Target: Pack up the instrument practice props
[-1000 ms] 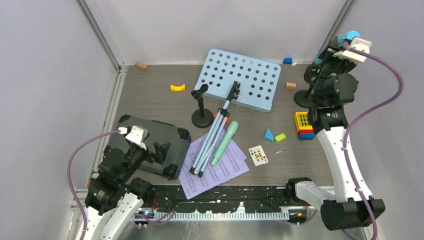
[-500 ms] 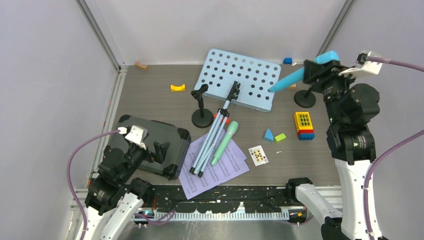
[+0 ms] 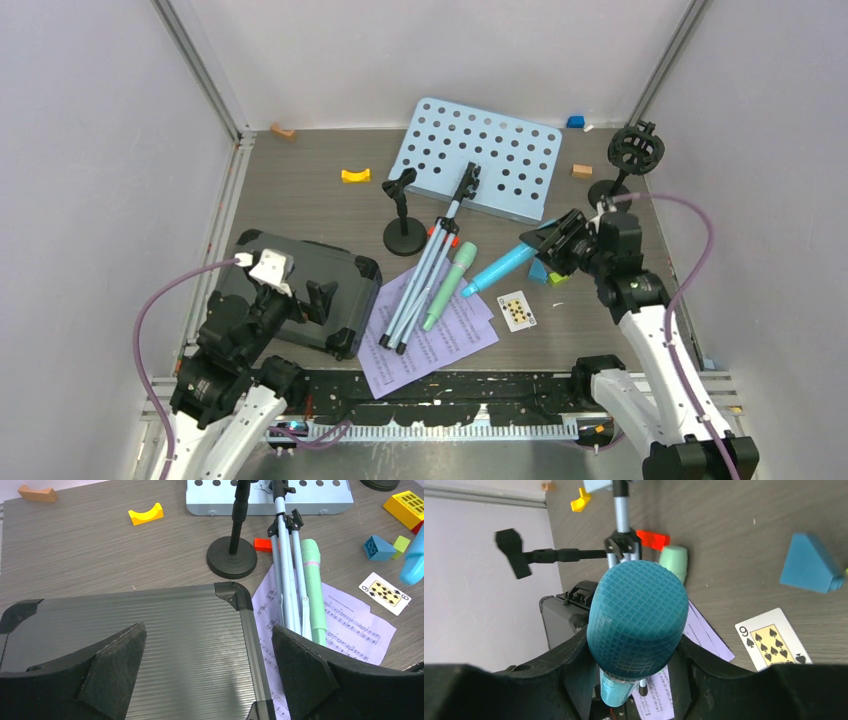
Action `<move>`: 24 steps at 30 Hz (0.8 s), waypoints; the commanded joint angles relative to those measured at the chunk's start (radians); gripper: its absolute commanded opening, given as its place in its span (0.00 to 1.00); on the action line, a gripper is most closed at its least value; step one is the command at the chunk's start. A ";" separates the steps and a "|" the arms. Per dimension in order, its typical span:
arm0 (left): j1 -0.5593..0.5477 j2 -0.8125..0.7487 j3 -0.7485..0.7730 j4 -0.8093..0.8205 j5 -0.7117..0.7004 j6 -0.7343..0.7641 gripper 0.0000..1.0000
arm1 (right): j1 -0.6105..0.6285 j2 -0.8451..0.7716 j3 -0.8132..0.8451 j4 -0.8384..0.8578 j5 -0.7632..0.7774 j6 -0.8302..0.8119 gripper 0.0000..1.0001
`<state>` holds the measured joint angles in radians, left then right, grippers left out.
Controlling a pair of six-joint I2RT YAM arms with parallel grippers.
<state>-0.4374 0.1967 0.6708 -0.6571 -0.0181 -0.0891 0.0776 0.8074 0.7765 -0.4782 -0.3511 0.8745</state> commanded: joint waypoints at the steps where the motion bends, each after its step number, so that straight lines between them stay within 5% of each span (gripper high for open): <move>1: -0.001 0.017 0.003 0.019 -0.019 0.009 1.00 | 0.023 -0.037 -0.198 0.245 -0.042 0.239 0.00; 4: -0.001 0.014 0.001 0.020 -0.016 0.009 1.00 | 0.097 -0.002 -0.303 0.362 -0.012 0.275 0.00; 11: -0.001 0.017 0.000 0.021 -0.017 0.010 1.00 | 0.351 0.262 -0.260 0.361 0.134 0.157 0.00; 24: -0.001 0.015 -0.001 0.021 -0.028 0.009 1.00 | 0.395 0.433 -0.234 0.429 0.404 0.118 0.06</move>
<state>-0.4374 0.2031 0.6708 -0.6563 -0.0349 -0.0891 0.4679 1.1988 0.4915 -0.1226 -0.0444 1.0233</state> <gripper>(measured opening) 0.996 0.535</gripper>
